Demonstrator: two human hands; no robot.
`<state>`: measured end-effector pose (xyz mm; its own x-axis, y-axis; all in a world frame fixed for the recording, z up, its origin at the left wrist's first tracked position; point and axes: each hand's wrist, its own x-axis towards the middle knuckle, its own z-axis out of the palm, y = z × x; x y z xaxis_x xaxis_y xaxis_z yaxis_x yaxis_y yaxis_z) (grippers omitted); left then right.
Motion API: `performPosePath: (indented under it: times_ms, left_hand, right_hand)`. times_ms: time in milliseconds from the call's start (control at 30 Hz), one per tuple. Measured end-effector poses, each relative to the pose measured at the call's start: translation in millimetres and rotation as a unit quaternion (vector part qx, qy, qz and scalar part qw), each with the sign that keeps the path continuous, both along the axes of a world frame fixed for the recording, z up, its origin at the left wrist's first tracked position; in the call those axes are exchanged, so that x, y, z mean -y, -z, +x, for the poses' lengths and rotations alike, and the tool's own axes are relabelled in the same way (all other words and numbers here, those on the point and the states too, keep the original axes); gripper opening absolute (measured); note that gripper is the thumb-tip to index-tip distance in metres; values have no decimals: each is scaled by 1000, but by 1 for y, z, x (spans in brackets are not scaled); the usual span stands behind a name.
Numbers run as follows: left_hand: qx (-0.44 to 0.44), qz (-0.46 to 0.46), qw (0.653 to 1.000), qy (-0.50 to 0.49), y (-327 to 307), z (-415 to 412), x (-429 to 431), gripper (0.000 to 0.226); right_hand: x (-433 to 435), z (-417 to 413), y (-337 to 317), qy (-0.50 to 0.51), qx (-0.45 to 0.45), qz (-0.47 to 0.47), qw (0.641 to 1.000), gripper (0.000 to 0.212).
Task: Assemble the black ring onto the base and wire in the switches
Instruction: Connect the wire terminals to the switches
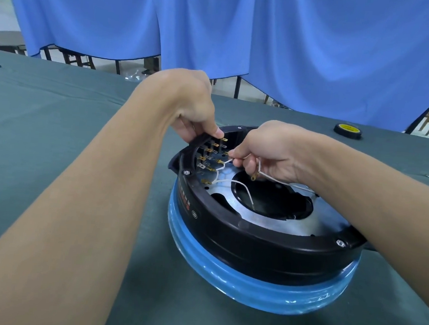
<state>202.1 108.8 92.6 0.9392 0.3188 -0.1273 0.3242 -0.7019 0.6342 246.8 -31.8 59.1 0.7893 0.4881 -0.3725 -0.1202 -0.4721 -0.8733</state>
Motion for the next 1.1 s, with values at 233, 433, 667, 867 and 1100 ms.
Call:
performPosePath:
  times_ms: [233, 433, 667, 867, 1100]
  left_hand:
    - [10, -42, 999, -14, 3, -3, -4, 29]
    - [10, -6, 1000, -18, 0, -1, 0, 29]
    - [10, 40, 998, -39, -3, -2, 10, 27]
    - [10, 82, 995, -53, -3, 0, 13, 35]
    - [11, 76, 996, -37, -3, -2, 9, 25]
  right_hand:
    - [-3, 1, 4, -9, 55, -13, 998, 14]
    - [-5, 1, 6, -2, 74, -12, 997, 14]
    - [-5, 2, 8, -2, 95, -9, 995, 17]
    - [-5, 1, 9, -6, 109, -9, 994, 15]
    - [-8, 2, 9, -13, 121, -15, 992, 14]
